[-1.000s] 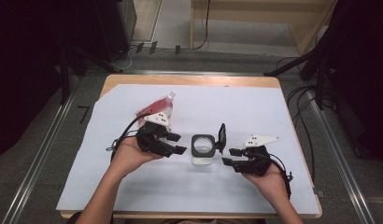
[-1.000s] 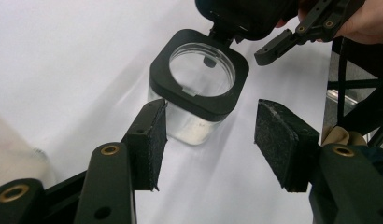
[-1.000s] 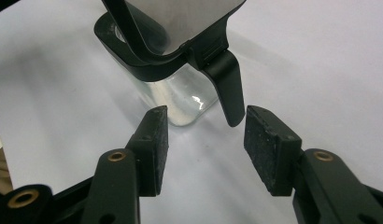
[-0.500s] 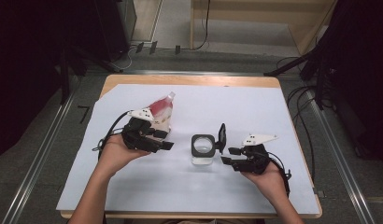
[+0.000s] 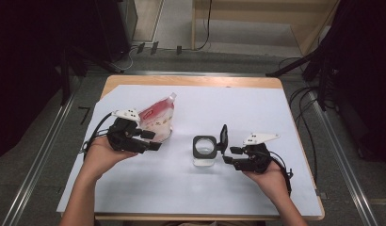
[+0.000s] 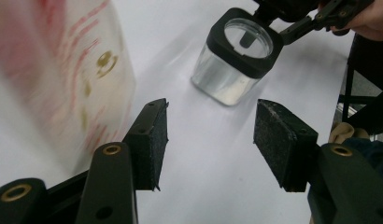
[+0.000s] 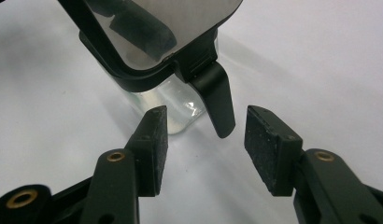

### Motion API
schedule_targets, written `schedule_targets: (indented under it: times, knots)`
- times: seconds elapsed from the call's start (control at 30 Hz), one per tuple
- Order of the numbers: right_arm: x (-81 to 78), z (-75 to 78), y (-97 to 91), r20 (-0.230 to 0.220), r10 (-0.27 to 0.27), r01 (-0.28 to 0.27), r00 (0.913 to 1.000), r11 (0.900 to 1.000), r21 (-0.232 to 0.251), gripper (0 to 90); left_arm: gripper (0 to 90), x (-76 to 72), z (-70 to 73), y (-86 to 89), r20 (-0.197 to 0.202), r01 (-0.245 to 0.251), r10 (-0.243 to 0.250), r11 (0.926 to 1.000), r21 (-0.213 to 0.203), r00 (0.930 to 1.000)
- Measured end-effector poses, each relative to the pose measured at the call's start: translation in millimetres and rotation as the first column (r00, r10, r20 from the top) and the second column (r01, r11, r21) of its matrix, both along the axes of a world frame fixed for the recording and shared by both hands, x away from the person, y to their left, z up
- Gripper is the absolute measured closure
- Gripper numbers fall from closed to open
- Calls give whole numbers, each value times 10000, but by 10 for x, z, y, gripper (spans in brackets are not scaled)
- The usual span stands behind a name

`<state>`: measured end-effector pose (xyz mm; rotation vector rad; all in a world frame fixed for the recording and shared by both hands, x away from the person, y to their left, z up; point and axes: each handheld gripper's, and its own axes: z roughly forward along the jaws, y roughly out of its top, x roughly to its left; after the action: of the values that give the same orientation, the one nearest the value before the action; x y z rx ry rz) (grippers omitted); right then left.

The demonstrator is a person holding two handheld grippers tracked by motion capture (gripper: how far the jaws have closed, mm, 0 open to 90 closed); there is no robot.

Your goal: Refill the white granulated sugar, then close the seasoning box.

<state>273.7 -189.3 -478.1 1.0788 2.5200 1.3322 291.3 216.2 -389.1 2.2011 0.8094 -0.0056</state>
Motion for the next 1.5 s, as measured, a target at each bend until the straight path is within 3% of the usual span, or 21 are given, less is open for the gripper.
schedule_targets:
  times: [0.3, 0.53, 0.7, 0.9, 1.3, 1.4, 1.5]
  knots:
    - [52, 14, 20, 49, 84, -84, 10000, 10000, 48, 501, 458, -64, 56, 260, -27, -544, 544, 9984, -173, 9985]
    - [68, 14, 32, 48, 131, -131, 9999, 9999, 2, 504, 458, -67, 53, 444, -157, -1191, 1187, 9926, -258, 9928]
    - [69, 14, 30, 61, 113, -113, 9999, 9999, 17, 504, 456, -36, 11, 505, -153, -1387, 1384, 9902, -157, 9903]
    - [66, 8, 33, 46, 151, -151, 9999, 9999, -5, 504, 454, 21, -48, 513, -87, -1549, 1549, 9879, 8, 9879]
    - [36, 0, 47, -20, 221, -221, 9998, 9997, -57, 504, 483, 158, -136, 393, 90, -1588, 1589, 9872, -135, 9873]
    - [17, 5, 49, 1, 239, -239, 9997, 9997, -38, 504, 510, 197, -145, 363, 236, -1863, 1870, 9820, -302, 9821]
    - [-11, 15, 58, -8, 304, -304, 9995, 9995, -1, 505, 530, 236, -164, 344, 98, -1892, 1897, 9812, -369, 9818]
